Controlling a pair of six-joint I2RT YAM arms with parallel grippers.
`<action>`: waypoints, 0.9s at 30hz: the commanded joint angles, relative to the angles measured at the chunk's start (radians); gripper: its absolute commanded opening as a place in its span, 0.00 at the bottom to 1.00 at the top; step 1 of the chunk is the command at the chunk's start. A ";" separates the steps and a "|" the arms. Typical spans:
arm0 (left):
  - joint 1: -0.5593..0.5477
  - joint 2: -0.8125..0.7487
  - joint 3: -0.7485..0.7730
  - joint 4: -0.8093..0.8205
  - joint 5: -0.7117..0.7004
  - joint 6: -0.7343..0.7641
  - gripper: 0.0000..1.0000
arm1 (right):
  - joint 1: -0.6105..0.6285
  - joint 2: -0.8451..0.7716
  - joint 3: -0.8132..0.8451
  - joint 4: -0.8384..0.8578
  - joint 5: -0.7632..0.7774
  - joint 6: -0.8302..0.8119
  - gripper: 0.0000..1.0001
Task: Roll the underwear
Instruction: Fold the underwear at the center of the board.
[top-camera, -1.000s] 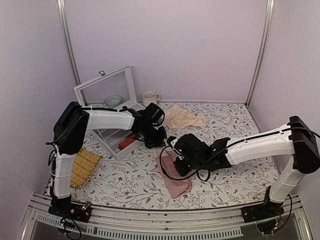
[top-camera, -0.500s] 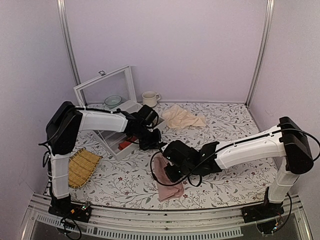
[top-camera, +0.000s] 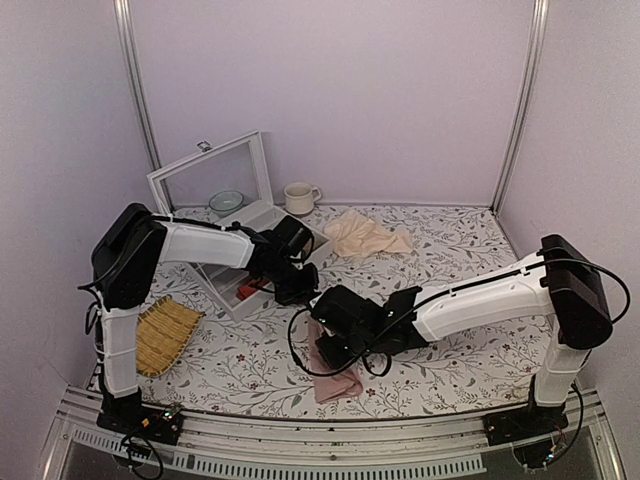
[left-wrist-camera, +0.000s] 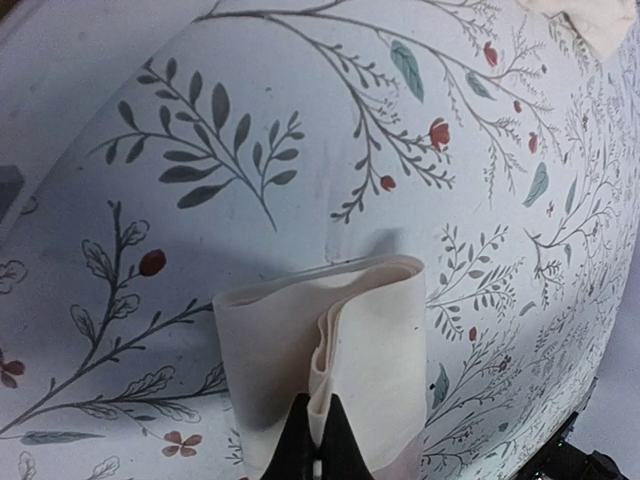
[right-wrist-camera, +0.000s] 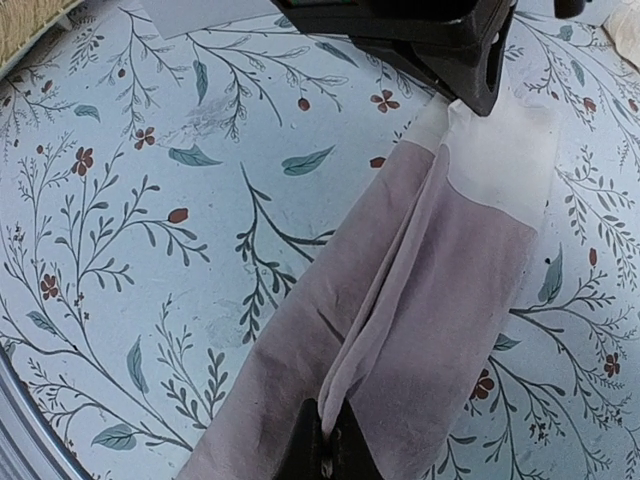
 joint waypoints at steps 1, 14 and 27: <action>0.023 -0.025 -0.025 0.021 -0.021 0.027 0.00 | 0.015 0.085 0.031 -0.015 -0.037 0.016 0.00; 0.031 -0.007 -0.035 0.018 -0.035 0.042 0.00 | 0.017 0.144 0.082 -0.025 -0.071 0.011 0.00; 0.031 0.007 -0.042 0.023 -0.031 0.036 0.00 | 0.018 0.182 0.101 -0.013 -0.100 0.012 0.10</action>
